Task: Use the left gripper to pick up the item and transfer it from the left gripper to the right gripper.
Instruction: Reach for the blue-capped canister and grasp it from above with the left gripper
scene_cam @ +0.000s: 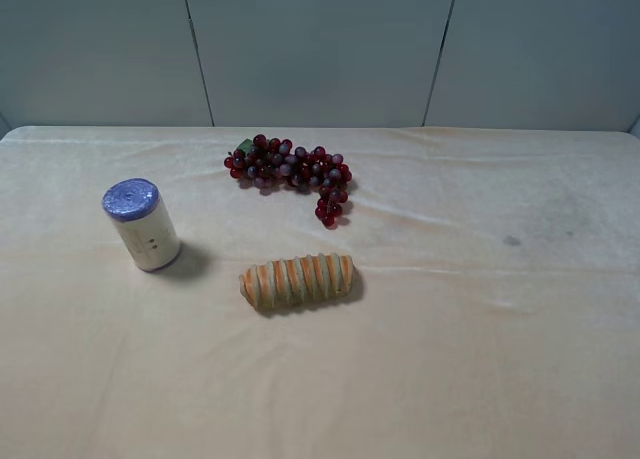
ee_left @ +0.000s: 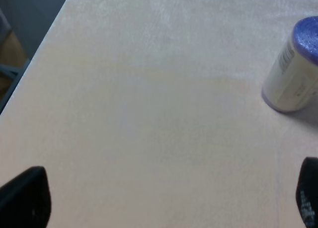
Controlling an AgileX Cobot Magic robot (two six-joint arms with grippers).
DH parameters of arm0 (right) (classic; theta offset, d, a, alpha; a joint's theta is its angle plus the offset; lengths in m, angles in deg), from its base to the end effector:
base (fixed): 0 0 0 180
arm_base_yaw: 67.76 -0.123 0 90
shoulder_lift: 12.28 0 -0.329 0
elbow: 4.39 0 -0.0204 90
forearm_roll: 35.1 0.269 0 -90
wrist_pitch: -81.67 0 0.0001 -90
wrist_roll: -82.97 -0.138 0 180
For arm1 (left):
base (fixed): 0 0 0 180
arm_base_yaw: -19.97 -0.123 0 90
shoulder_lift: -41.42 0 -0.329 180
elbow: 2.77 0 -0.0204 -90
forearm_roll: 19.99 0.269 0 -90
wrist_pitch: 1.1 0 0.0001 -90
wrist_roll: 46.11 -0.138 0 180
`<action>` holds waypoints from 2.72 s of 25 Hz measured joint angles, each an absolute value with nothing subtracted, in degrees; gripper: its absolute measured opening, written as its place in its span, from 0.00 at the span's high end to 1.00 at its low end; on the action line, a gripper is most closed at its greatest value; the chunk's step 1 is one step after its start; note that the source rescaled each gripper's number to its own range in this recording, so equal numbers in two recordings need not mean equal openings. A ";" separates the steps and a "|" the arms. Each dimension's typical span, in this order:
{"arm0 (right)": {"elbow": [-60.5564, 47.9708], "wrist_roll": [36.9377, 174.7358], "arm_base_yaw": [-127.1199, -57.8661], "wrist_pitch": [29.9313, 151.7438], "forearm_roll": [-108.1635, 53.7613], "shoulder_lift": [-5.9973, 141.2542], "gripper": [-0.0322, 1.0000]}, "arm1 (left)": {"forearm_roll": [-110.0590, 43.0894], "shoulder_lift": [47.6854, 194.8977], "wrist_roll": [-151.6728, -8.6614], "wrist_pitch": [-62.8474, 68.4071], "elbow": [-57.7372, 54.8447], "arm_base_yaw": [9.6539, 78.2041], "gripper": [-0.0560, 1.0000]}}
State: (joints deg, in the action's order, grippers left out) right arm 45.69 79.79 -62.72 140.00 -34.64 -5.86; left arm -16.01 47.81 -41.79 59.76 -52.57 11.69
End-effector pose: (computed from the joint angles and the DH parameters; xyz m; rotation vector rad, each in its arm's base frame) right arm 0.0114 -0.0001 0.2672 0.1435 1.9990 -0.0112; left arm 0.0066 0.0094 0.2636 -0.2276 2.0306 0.1263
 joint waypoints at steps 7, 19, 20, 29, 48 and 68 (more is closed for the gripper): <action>45.69 79.79 -62.72 140.00 -34.64 -5.86 0.00 | -16.01 47.81 -41.79 59.76 -52.57 11.69 0.02; 45.69 79.79 -62.72 140.00 -34.64 -5.86 0.00 | -16.01 47.81 -41.79 59.76 -52.57 11.69 0.02; 45.69 79.79 -62.72 140.00 -34.64 -5.86 0.00 | -16.01 47.81 -41.79 59.76 -52.57 11.69 0.02; 45.69 79.79 -62.72 140.10 -34.64 -5.86 0.00 | -17.38 57.48 -41.79 65.60 -43.02 11.69 0.02; 45.69 79.79 -62.72 140.10 -34.64 -5.86 0.00 | -14.10 112.83 -42.98 65.31 -17.58 33.26 0.02; 45.69 79.79 -62.72 140.02 -34.64 -5.86 0.00 | -13.91 143.39 -41.93 50.40 -17.30 40.59 0.02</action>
